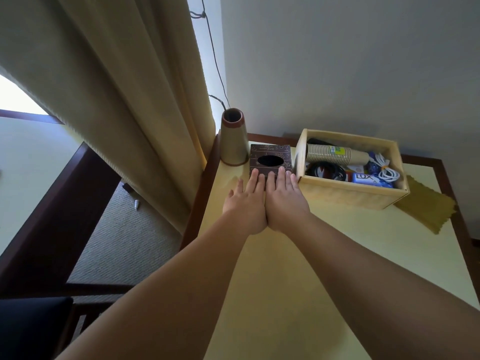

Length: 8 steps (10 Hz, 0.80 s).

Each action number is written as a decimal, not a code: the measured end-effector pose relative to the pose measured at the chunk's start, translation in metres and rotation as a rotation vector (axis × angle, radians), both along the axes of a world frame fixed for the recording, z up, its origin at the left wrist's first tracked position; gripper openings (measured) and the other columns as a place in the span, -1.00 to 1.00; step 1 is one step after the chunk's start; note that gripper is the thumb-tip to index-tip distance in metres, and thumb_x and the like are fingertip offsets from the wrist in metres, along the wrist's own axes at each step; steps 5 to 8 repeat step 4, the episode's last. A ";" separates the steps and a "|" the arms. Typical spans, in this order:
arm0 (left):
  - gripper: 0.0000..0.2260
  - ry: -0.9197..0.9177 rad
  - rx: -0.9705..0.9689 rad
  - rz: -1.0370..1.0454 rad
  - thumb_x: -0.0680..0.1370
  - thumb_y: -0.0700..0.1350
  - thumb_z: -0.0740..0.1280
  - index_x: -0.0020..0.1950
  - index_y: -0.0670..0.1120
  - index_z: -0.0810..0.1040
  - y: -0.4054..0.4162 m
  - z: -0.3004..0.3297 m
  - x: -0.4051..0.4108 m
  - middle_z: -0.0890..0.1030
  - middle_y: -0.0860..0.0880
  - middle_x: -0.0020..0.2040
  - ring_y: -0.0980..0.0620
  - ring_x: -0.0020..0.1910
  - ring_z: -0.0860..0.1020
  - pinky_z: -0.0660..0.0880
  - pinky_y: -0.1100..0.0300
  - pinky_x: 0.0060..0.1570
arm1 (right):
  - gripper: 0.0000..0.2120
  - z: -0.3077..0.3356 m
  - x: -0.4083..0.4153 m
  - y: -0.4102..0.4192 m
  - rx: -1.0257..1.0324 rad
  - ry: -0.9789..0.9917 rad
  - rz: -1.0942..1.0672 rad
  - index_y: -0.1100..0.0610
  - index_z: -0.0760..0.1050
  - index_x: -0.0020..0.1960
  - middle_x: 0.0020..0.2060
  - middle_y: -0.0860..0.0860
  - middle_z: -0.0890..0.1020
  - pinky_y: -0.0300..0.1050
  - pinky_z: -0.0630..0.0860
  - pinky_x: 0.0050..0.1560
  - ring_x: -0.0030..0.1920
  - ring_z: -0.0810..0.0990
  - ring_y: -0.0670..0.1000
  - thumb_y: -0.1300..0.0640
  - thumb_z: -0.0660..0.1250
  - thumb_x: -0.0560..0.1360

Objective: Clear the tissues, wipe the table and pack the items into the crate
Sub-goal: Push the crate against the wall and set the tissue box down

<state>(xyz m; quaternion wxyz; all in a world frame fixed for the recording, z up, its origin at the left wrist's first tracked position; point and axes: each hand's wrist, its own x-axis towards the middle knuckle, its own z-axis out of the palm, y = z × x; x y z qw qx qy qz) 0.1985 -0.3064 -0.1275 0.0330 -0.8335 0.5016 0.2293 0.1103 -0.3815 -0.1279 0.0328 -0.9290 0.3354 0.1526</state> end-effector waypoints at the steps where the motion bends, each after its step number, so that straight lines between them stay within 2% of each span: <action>1: -0.03 -0.012 0.037 -0.027 0.60 0.09 0.39 0.69 -0.05 -0.31 -0.012 0.004 0.010 -0.30 -0.05 0.69 -0.26 0.68 -0.10 0.12 -0.19 0.61 | -0.19 0.001 0.008 -0.010 0.011 0.025 -0.011 0.33 -0.26 0.64 0.61 0.40 -0.18 0.16 -0.22 0.64 0.65 -0.17 0.33 0.13 0.20 0.65; 3: 0.00 0.005 0.075 -0.082 0.59 0.07 0.41 0.69 -0.07 -0.31 -0.025 0.019 0.022 -0.30 -0.08 0.69 -0.27 0.67 -0.16 0.05 -0.27 0.61 | -0.06 0.004 0.016 -0.018 0.067 0.036 -0.056 0.29 -0.38 0.62 0.60 0.38 -0.28 0.12 -0.23 0.62 0.64 -0.25 0.32 0.14 0.28 0.60; 4: -0.02 -0.063 -0.147 -0.006 0.59 0.05 0.41 0.68 -0.03 -0.29 -0.006 0.017 0.007 -0.29 -0.07 0.69 -0.21 0.68 -0.19 0.06 -0.26 0.61 | -0.15 0.005 -0.005 0.001 0.036 -0.240 -0.031 0.24 -0.34 0.65 0.62 0.31 -0.27 0.12 -0.21 0.64 0.64 -0.27 0.26 0.14 0.21 0.64; 8: -0.02 -0.063 -0.147 -0.006 0.59 0.05 0.41 0.68 -0.03 -0.29 -0.006 0.017 0.007 -0.29 -0.07 0.69 -0.21 0.68 -0.19 0.06 -0.26 0.61 | -0.15 0.005 -0.005 0.001 0.036 -0.240 -0.031 0.24 -0.34 0.65 0.62 0.31 -0.27 0.12 -0.21 0.64 0.64 -0.27 0.26 0.14 0.21 0.64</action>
